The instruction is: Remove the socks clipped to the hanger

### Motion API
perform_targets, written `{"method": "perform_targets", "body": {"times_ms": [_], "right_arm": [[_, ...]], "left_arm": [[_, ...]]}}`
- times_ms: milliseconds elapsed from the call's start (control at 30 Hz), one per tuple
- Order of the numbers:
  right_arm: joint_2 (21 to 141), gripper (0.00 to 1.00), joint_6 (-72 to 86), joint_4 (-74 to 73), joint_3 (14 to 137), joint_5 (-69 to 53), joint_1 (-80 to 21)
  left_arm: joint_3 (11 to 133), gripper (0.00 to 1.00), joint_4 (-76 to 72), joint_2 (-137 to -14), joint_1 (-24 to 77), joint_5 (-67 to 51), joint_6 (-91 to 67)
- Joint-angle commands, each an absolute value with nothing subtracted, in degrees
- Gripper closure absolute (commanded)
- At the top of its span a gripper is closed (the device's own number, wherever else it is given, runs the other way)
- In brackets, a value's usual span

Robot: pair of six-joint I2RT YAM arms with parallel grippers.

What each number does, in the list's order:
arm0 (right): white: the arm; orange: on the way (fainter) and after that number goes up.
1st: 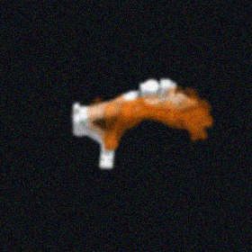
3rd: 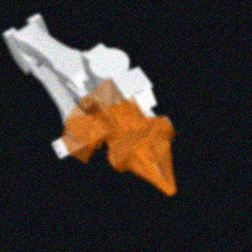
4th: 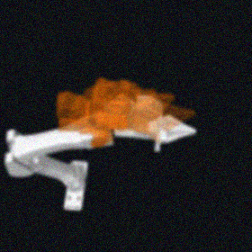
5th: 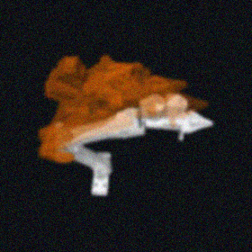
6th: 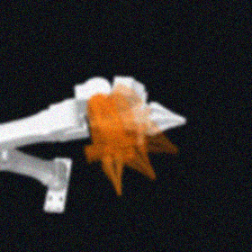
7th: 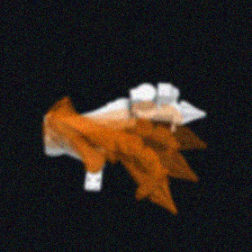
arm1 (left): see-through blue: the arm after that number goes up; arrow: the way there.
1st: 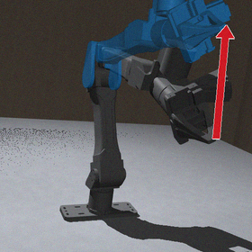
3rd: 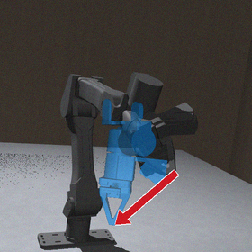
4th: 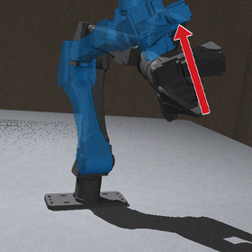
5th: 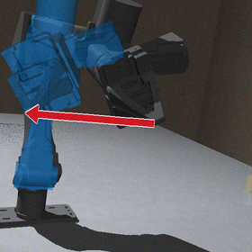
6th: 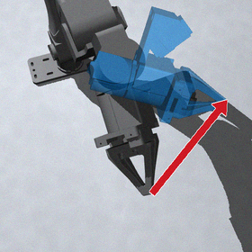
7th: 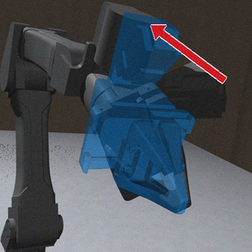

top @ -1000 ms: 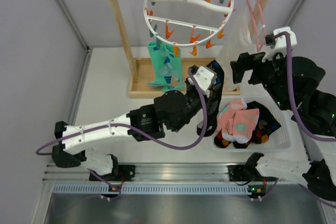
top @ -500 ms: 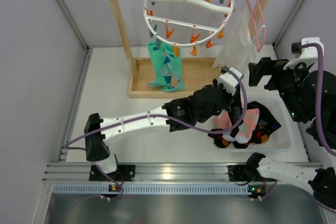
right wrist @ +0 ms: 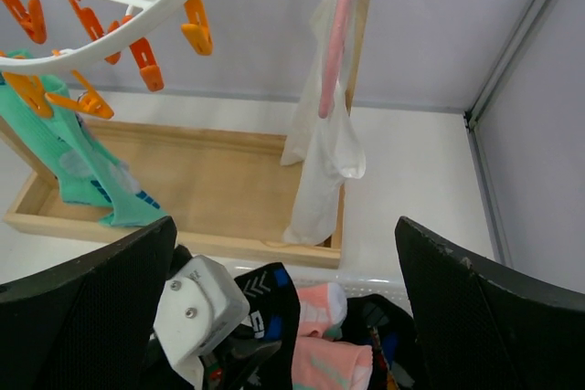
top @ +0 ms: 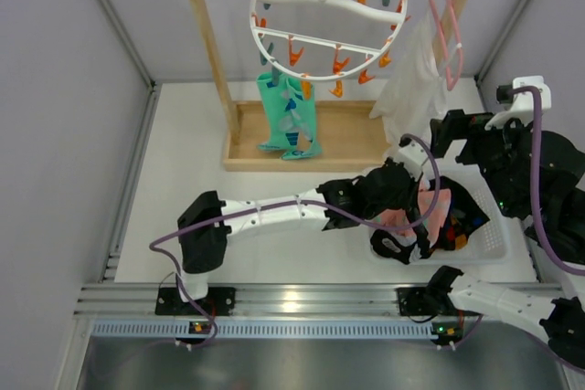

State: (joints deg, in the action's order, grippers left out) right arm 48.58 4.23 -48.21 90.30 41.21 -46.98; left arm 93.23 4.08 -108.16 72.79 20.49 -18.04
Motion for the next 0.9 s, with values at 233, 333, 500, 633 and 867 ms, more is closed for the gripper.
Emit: {"method": "perform_targets", "body": {"times_ms": [233,333,500,633,867], "right_arm": [[46.41,0.01,5.97,-43.59,87.81,39.64,-46.49],[46.14,0.00,5.98,-43.59,87.37,39.29,-46.58],[46.49,0.01,6.15,-43.42,87.28,38.94,-46.49],[46.93,0.00,6.24,-43.51,87.19,38.41,-46.58],[47.28,0.01,6.59,-43.77,87.28,38.32,-46.58]], "left_arm": [[90.00,1.00,4.39,-115.92,71.11,18.46,-26.44],[88.69,1.00,5.98,-117.25,69.53,18.55,-29.26],[87.89,0.88,6.94,-117.16,68.91,18.46,-29.80],[88.16,0.76,7.73,-115.23,69.08,17.14,-29.62],[87.36,0.31,8.52,-107.32,69.70,18.10,-28.13]]}}
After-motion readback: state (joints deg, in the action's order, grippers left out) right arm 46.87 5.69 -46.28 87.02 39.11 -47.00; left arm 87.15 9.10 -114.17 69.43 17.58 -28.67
